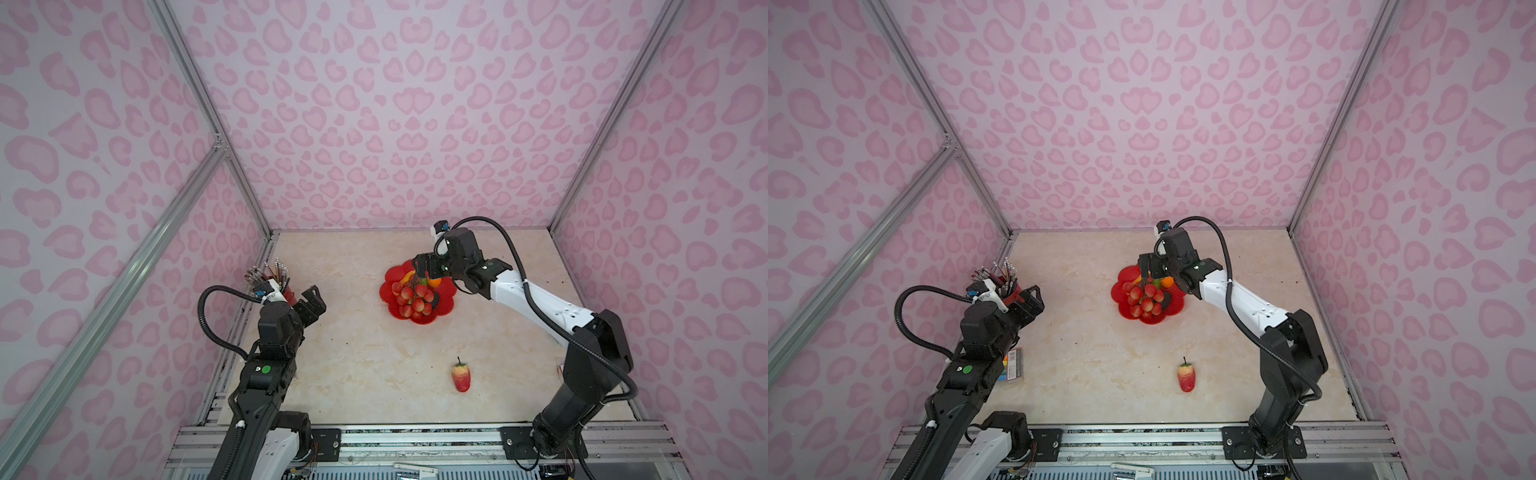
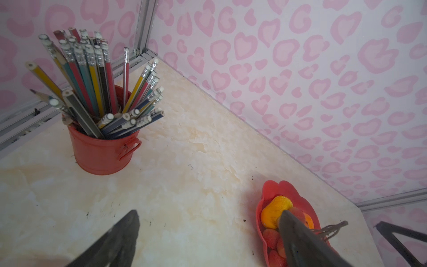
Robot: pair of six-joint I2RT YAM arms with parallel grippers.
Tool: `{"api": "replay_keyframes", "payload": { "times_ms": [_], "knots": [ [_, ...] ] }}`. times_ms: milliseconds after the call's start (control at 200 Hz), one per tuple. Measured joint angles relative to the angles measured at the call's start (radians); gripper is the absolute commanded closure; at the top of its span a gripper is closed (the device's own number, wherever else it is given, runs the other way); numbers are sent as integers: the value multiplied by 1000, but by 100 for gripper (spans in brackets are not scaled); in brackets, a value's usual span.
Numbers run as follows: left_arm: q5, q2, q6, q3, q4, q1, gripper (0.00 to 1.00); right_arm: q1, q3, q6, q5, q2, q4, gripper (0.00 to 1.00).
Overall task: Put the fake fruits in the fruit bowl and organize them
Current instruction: 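Grasp the pale pear-like fruit with the right gripper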
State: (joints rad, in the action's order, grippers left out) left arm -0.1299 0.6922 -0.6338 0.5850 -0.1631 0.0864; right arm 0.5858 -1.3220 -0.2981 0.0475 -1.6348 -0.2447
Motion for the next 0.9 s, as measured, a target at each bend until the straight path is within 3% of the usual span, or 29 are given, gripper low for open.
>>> {"api": "replay_keyframes", "payload": {
  "times_ms": [175,355,445,615,800,900],
  "knots": [
    [1,3,4,6,-4,0,4,169,310,-71,-177,283,-115,4],
    [2,13,6,19,0,1,4,395,539,-315,-340,484,-291,6],
    [4,17,6,19,0,1,4,487,601,-443,-373,509,-333,8],
    [11,15,6,19,1,1,5,553,702,-619,-384,485,-340,13],
    [21,13,6,19,1,1,5,569,777,-724,-391,468,-282,29],
    [23,13,5,18,4,1,5,570,793,-754,-399,453,-246,43]
  ]
}}
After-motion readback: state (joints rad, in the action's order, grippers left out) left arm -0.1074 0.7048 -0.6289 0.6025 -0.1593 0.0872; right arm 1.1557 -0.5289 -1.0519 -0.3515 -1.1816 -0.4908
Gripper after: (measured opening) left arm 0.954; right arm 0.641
